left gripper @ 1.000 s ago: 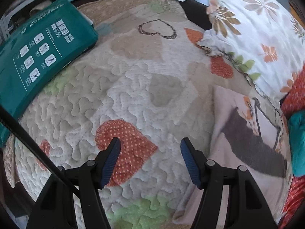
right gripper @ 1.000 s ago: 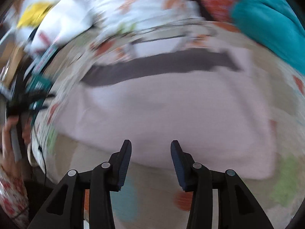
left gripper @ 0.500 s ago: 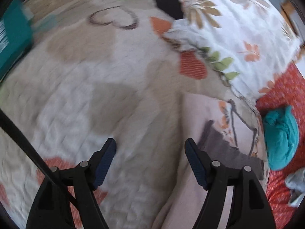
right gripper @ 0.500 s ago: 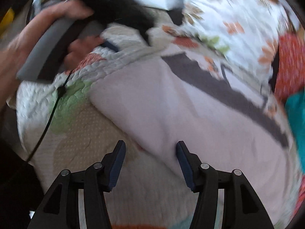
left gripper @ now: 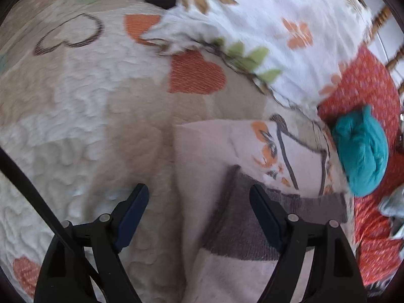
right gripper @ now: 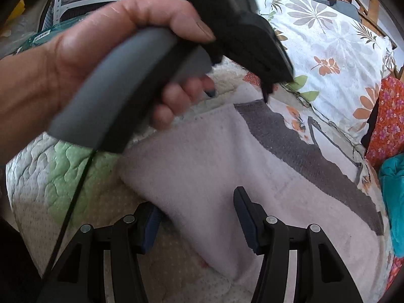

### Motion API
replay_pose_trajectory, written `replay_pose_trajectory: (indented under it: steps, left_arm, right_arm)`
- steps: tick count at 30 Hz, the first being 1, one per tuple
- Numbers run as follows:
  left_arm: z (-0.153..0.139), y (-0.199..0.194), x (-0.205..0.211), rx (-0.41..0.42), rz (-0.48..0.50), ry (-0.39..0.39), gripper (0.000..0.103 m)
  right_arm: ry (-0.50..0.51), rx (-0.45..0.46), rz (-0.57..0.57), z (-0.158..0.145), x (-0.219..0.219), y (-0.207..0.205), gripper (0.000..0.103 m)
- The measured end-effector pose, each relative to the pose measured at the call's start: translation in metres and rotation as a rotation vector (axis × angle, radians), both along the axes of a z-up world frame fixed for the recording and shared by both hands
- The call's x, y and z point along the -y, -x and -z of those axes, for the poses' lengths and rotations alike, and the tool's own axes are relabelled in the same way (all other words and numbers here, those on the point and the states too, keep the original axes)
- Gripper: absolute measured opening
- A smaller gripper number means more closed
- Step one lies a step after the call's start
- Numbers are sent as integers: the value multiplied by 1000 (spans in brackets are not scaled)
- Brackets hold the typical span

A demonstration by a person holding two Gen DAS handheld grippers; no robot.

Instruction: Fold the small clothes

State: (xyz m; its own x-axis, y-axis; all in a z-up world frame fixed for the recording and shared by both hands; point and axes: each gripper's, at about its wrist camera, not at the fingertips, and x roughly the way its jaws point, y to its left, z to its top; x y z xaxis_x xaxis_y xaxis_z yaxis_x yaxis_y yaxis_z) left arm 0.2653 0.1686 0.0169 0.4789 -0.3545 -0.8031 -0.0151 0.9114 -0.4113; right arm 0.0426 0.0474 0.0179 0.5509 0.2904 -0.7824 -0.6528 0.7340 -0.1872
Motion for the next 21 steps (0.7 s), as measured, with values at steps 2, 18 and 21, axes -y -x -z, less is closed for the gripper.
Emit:
replay_pose_trajectory:
  steps: [2, 18, 21]
  left_arm:
    - [2, 1, 11, -3, 30, -38, 63]
    - [-84, 27, 118, 105, 72, -124, 13]
    - [-104, 21, 189, 127, 168, -148, 13]
  right_arm:
    - [-18, -4, -2, 1, 1, -2, 56]
    - [-345, -96, 219, -68, 126, -24, 9]
    - [-406, -104, 318, -79, 184, -22, 8]
